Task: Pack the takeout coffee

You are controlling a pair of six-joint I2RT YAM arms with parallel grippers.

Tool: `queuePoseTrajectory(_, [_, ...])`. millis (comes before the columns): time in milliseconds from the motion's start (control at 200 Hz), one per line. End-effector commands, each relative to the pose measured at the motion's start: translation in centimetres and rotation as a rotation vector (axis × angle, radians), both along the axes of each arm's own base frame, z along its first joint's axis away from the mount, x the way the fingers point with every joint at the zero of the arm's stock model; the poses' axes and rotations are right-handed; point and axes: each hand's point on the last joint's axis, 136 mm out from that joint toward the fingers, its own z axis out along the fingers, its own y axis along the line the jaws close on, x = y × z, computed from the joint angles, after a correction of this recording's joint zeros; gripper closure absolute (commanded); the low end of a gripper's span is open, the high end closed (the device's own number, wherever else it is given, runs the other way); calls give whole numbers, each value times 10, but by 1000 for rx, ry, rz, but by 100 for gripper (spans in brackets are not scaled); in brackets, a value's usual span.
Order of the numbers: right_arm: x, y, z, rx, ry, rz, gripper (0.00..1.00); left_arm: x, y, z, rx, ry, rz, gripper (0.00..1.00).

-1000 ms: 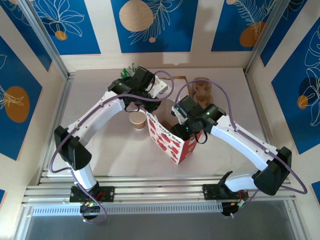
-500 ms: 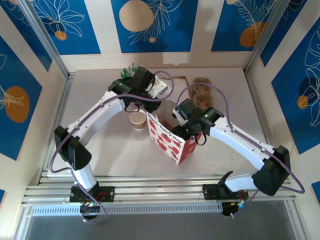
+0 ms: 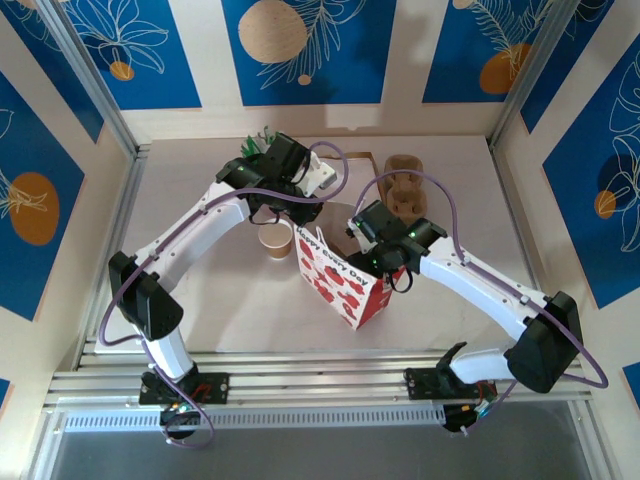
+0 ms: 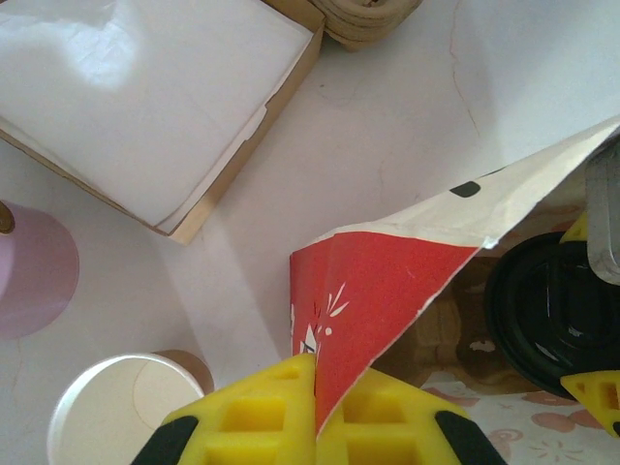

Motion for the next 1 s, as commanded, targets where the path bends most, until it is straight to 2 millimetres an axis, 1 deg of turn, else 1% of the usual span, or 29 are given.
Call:
queuePoseTrajectory(0, [-14, -10, -16, -41, 94, -21, 58, -4, 4, -9, 21, 28, -13, 98])
queuePoseTrajectory(275, [-19, -13, -13, -76, 144, -31, 58, -5, 3, -8, 17, 31, -19, 98])
queuePoseTrajectory(425, [-20, -14, -15, -118, 167, -28, 57, -5, 3, -7, 16, 29, -21, 98])
queuePoseTrajectory(585, [-21, -13, -20, -134, 193, -33, 56, -5, 4, -7, 16, 26, -23, 98])
queuePoseTrajectory(650, [-21, -11, -18, -134, 199, -28, 56, -6, 4, -7, 16, 26, -23, 98])
queuePoseTrajectory(725, [-21, -9, -11, -130, 193, -23, 56, -5, 3, -7, 15, 27, -24, 98])
queuePoseTrajectory(855, [-18, -2, 12, -94, 165, -10, 56, -5, 3, -8, 15, 30, -25, 98])
queuePoseTrajectory(995, [-19, 0, 30, -71, 154, -4, 56, -6, 4, -6, 13, 27, -28, 98])
